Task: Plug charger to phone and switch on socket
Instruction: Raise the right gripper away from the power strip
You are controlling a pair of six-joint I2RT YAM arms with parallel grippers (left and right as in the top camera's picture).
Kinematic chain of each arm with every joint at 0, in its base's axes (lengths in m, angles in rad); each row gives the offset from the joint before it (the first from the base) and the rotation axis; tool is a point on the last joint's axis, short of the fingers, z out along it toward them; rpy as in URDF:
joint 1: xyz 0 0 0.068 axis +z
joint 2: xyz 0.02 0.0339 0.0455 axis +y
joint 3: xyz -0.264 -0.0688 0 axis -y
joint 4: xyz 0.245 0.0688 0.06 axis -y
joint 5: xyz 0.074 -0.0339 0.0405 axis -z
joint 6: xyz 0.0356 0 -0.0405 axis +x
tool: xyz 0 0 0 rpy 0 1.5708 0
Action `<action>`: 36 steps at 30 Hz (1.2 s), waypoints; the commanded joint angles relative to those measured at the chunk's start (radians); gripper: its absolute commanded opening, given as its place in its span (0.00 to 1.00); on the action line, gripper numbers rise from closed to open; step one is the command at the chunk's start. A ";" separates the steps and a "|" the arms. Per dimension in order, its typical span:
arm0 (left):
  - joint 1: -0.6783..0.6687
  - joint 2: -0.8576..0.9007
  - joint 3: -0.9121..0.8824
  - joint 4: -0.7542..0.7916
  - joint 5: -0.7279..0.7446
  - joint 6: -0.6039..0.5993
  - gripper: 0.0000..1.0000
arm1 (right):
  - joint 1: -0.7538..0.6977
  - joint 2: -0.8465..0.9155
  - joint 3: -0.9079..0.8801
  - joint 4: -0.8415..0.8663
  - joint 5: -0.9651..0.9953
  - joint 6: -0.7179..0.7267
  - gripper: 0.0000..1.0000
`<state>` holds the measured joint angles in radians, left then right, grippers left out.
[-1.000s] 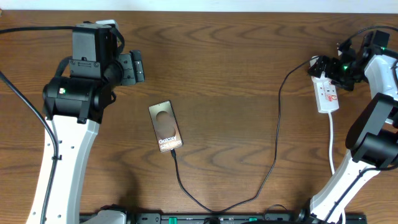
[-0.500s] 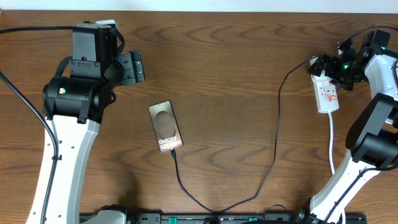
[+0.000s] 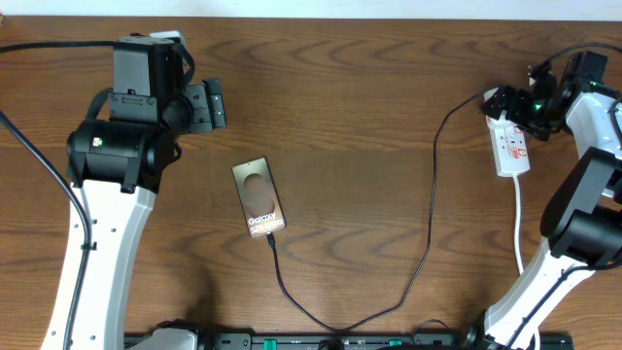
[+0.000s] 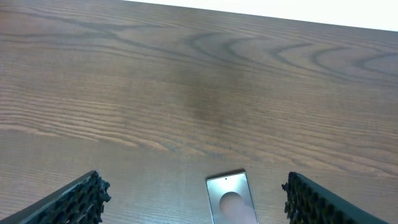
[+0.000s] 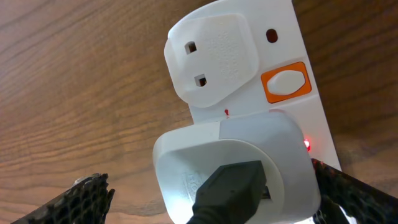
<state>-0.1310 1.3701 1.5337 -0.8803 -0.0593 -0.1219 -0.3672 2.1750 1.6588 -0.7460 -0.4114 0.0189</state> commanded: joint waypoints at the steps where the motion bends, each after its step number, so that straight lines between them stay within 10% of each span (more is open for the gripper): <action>1: -0.001 -0.003 0.009 -0.002 -0.021 0.017 0.89 | 0.037 -0.002 -0.053 -0.090 -0.022 0.056 0.96; 18: -0.001 -0.003 0.009 -0.002 -0.021 0.017 0.89 | 0.008 -0.622 -0.053 -0.213 0.362 0.166 0.99; 36: -0.001 -0.003 0.009 -0.002 -0.020 0.017 0.89 | 0.008 -0.722 -0.053 -0.216 0.360 0.167 0.99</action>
<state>-0.1310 1.3701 1.5337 -0.8803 -0.0593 -0.1219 -0.3550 1.4631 1.6043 -0.9611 -0.0624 0.1757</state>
